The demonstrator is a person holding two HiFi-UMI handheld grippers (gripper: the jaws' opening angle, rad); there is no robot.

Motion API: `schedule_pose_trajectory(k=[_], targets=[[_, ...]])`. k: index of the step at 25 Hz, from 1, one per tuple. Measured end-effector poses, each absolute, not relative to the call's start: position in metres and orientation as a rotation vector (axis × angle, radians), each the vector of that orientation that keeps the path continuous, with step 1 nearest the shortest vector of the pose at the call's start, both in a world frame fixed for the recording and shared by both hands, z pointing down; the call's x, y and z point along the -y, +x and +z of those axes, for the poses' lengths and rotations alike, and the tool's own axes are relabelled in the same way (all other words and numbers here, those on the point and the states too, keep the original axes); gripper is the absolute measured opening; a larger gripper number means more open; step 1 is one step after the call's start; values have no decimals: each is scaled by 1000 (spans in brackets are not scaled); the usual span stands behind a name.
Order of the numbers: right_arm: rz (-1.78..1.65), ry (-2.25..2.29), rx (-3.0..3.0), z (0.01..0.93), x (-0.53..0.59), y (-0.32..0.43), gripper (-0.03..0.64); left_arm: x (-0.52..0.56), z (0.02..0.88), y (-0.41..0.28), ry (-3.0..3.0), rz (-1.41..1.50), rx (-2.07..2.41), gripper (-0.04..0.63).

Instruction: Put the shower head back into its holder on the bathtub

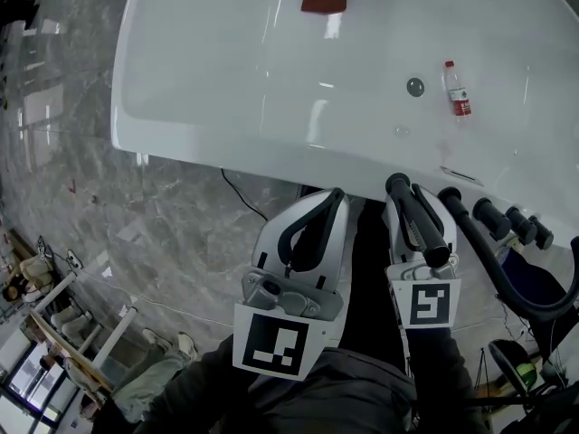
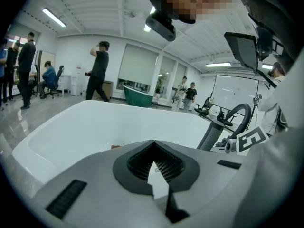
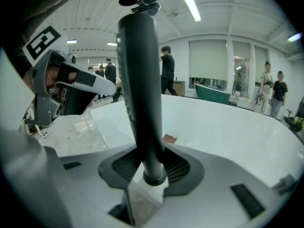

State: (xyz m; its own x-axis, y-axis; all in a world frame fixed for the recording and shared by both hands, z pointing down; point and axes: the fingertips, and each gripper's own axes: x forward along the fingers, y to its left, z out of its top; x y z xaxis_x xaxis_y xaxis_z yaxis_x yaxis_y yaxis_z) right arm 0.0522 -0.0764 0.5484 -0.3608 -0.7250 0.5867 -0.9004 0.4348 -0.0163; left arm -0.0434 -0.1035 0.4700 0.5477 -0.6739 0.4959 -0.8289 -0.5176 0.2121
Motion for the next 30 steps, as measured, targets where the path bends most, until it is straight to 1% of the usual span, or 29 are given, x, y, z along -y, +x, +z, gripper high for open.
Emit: schedule_pose_trajectory(k=[5, 6, 7, 8, 10, 30], targets=[[475, 1367, 2213, 545, 76, 48, 141, 99, 462, -44, 2383, 493, 1217, 3], [481, 1361, 2211, 546, 76, 48, 167, 98, 461, -44, 2386, 493, 1216, 3], [494, 1351, 2205, 547, 75, 47, 211, 96, 459, -45, 2388, 494, 1216, 3], [510, 1342, 2198, 549, 74, 46, 234, 95, 457, -46, 2390, 494, 1217, 3], [524, 1333, 2195, 551, 72, 45, 256, 93, 453, -48, 2395, 491, 1221, 3], [465, 1327, 2203, 543, 63, 40, 275, 75, 438, -52, 2426, 486, 1225, 3]])
